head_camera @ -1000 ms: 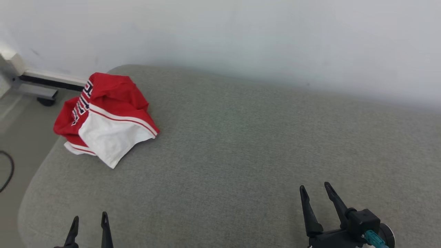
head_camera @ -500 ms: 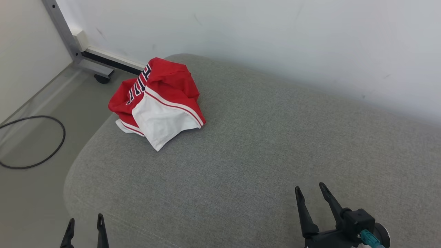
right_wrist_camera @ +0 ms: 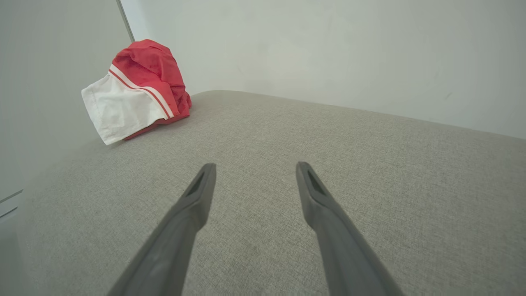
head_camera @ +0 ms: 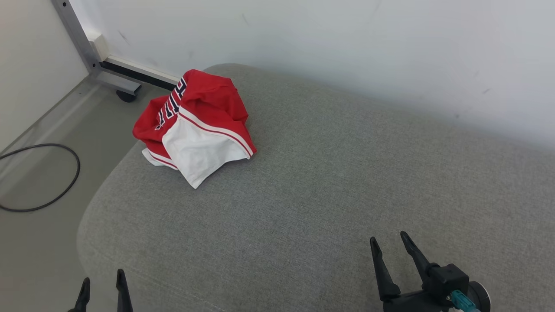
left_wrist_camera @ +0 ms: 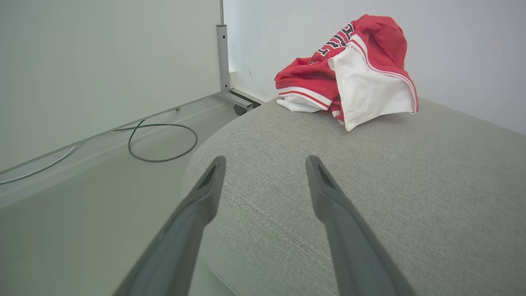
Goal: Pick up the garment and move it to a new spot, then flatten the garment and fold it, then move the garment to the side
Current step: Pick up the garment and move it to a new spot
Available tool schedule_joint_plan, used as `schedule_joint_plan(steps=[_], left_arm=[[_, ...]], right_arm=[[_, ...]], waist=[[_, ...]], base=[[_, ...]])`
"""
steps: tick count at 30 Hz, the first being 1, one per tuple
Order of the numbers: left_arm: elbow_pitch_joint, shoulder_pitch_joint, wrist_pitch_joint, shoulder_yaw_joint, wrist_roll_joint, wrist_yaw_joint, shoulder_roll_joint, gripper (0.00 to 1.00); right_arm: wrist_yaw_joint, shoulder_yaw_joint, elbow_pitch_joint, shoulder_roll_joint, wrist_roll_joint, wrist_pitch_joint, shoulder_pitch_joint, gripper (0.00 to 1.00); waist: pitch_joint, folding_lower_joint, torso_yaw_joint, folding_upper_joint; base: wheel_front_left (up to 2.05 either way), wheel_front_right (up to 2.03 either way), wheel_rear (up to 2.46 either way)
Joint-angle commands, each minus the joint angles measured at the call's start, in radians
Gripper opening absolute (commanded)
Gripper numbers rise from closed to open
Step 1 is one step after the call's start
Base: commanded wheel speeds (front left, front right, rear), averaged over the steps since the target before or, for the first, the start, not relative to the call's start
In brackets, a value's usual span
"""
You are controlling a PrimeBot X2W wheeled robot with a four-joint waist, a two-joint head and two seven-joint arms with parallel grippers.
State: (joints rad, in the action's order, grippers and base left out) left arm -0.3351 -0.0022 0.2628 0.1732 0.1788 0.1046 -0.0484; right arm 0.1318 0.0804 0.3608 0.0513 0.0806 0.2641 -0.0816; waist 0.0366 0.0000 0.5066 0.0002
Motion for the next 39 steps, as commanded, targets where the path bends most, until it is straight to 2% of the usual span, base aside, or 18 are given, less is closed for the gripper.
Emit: schedule_joint_plan(steps=[1,7,11,16,25,35,39], left_arm=[[-0.005,-0.015,0.003,0.004,0.017,0.003,-0.003,1.00],[-0.046,-0.089,0.003,0.018,0.031,0.017,-0.004,1.00],[-0.073,-0.173,0.003,0.011,0.012,0.025,-0.034,1.00],[-0.130,-0.315,0.003,-0.054,0.048,0.026,-0.102,1.00],[-0.303,-0.547,0.003,-0.212,0.186,0.025,-0.298,1.00],[-0.492,-0.714,0.002,-0.324,0.306,0.025,-0.416,1.00],[-0.521,-0.754,0.002,-0.370,0.338,0.025,-0.433,1.00]], right_arm=[[-0.002,0.000,-0.002,0.000,-0.003,0.001,-0.004,1.00],[-0.002,0.013,-0.009,0.020,0.021,0.001,-0.035,1.00],[-0.002,0.025,-0.021,0.047,0.034,0.000,-0.057,1.00],[-0.002,0.044,-0.028,0.083,0.036,0.001,-0.082,1.00],[-0.002,0.078,-0.031,0.128,0.030,0.001,-0.120,1.00],[-0.002,0.106,-0.053,0.154,0.041,0.000,-0.148,1.00],[-0.002,0.103,-0.054,0.157,0.039,0.000,-0.150,1.00]], waist=[[0.015,0.0000,-0.013,-0.0002],[0.070,0.0000,-0.051,-0.0002],[0.116,0.0000,-0.080,-0.0002],[0.169,0.0000,-0.118,-0.0002],[0.247,0.0000,-0.197,-0.0002],[0.318,0.0000,-0.257,-0.0002],[0.335,0.0000,-0.260,-0.0002]], base=[[0.00,0.00,0.00],[0.00,0.00,0.00],[0.00,0.00,0.00],[0.00,0.00,0.00],[0.00,0.00,0.00],[0.00,0.00,0.00],[0.00,0.00,0.00]])
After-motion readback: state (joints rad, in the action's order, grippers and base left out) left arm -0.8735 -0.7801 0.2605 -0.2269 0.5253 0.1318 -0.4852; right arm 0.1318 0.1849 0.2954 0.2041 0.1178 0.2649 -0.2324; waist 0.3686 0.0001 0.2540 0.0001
